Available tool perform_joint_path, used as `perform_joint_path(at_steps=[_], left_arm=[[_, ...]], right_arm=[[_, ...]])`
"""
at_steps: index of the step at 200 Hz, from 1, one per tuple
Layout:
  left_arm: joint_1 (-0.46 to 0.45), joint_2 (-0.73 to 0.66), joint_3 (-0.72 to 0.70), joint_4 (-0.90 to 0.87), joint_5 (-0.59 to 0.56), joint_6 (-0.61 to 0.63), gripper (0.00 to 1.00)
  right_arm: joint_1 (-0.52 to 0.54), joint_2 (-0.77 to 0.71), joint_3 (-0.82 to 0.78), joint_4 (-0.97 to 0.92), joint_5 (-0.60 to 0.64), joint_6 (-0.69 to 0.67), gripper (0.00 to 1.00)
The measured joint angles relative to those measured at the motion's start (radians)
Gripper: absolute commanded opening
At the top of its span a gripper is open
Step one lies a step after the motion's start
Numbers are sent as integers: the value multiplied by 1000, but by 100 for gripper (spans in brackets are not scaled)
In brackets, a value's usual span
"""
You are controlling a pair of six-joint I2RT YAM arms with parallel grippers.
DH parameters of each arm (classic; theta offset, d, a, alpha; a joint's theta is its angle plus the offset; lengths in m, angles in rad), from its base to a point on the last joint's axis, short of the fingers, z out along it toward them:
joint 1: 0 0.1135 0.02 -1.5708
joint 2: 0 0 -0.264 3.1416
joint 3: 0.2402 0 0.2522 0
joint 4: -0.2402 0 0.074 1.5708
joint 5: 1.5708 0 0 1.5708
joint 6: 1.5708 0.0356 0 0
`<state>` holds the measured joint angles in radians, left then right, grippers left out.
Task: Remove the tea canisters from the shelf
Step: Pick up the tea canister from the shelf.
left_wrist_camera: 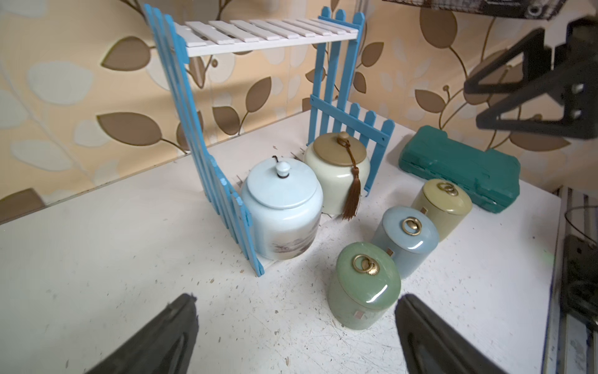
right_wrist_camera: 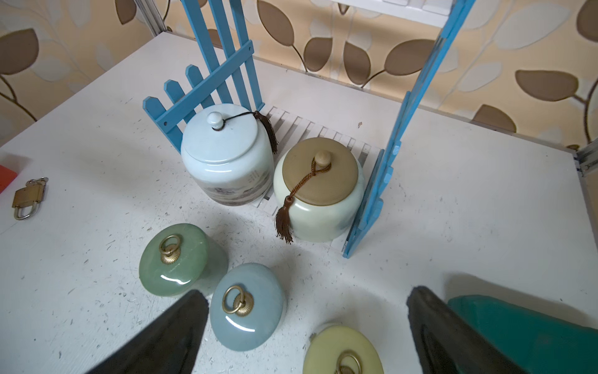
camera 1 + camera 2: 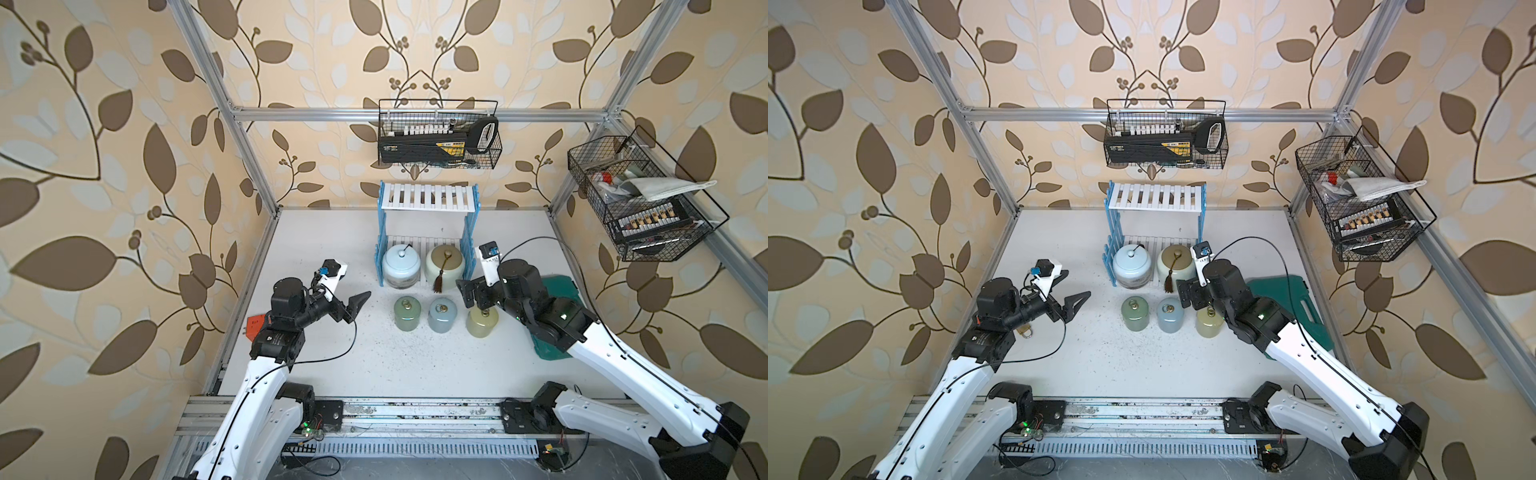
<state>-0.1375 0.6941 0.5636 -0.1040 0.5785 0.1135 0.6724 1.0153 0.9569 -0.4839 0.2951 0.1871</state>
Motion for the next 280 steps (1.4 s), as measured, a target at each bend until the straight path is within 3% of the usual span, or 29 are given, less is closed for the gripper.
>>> perform_joint_path(at_steps=[66,128,229,280], left_arm=[[161,-132,46,-154,-69,-163,99],[269,-209,-15,-150,-129,-245,99],[283,-219,-26,-132,-192,-251,99],[283,-223,-27,-128,-194,-251,99]], right_arm=[[27,225,99,89,60,54,96],[-16,398,188,132,89,85,87],[-89,592,244,205,72,108,73],[-121,668,272,234,60,108,71]])
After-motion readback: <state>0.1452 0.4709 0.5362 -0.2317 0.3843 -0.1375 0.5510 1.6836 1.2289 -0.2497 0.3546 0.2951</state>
